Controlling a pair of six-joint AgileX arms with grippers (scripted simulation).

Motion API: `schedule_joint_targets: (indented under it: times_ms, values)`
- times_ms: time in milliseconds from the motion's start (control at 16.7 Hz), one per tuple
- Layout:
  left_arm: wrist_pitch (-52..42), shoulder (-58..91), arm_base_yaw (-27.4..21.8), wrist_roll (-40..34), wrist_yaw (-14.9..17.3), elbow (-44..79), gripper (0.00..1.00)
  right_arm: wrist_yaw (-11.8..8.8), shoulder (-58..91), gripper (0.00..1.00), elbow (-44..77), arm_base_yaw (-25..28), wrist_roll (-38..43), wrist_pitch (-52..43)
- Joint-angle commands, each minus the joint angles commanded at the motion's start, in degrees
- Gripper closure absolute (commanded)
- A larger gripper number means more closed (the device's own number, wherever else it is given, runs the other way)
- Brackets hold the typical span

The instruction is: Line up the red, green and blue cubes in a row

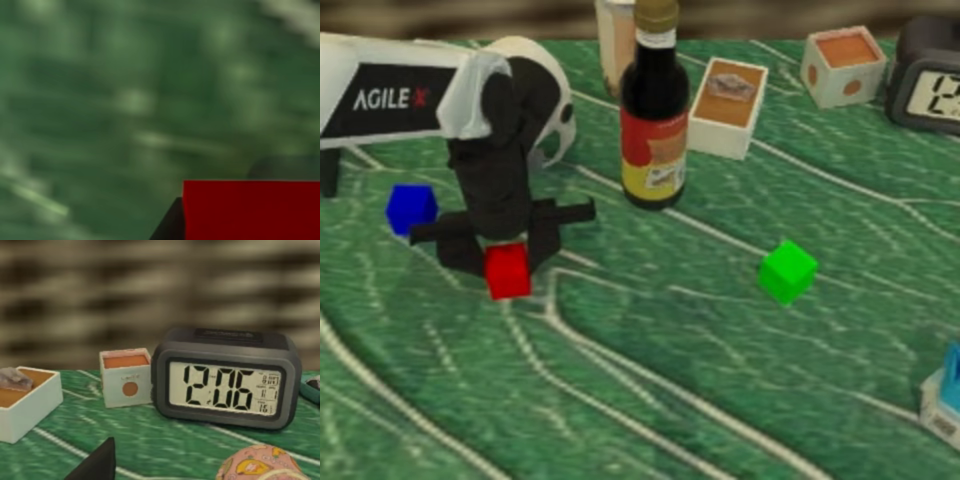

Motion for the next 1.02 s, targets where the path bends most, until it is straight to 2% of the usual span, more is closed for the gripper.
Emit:
schedule_joint_targets:
  times_ms: [360,780,1020]
  values:
    - [-2.1,-2.4,0.2,0.7,-0.9,1.2,1.0,0.0,0.0,0.0,0.0,0.0,0.0,0.0]
    - [-14.5,-6.9,1.2,0.5,-0.9,8.9,1.0,0.0,0.0,0.0,0.0,0.0,0.0,0.0]
    - [-14.8,-6.9,0.9,0.6,-0.9,9.1,1.0,0.0,0.0,0.0,0.0,0.0,0.0,0.0]
